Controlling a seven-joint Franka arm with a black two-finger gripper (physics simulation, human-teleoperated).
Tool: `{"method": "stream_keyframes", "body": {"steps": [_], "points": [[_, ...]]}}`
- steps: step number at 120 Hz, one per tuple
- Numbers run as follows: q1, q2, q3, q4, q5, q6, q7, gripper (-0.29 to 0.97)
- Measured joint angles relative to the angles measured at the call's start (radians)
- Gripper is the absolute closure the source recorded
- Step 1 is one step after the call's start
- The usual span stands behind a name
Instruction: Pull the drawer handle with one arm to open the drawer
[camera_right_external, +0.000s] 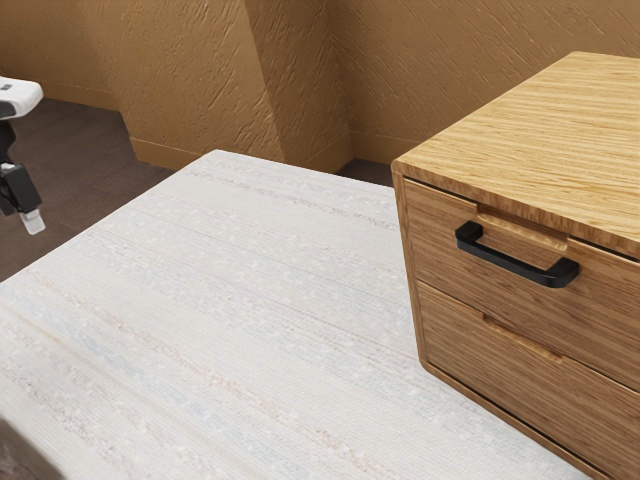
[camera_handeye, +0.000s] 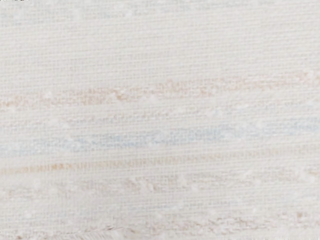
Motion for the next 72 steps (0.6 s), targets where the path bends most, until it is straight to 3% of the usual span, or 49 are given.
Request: {"method": "stream_keyframes", "body": {"steps": [24, 45, 72], "points": [[-0.005, -0.002, 0.000, 0.000, -0.005, -0.001, 0.031, 0.00], [-0.040, -0.130, -0.059, 0.106, -0.011, -0.018, 0.048, 0.00], [-0.410, -0.139, -0.074, 0.065, -0.037, -0.058, 0.079, 0.00]]}}
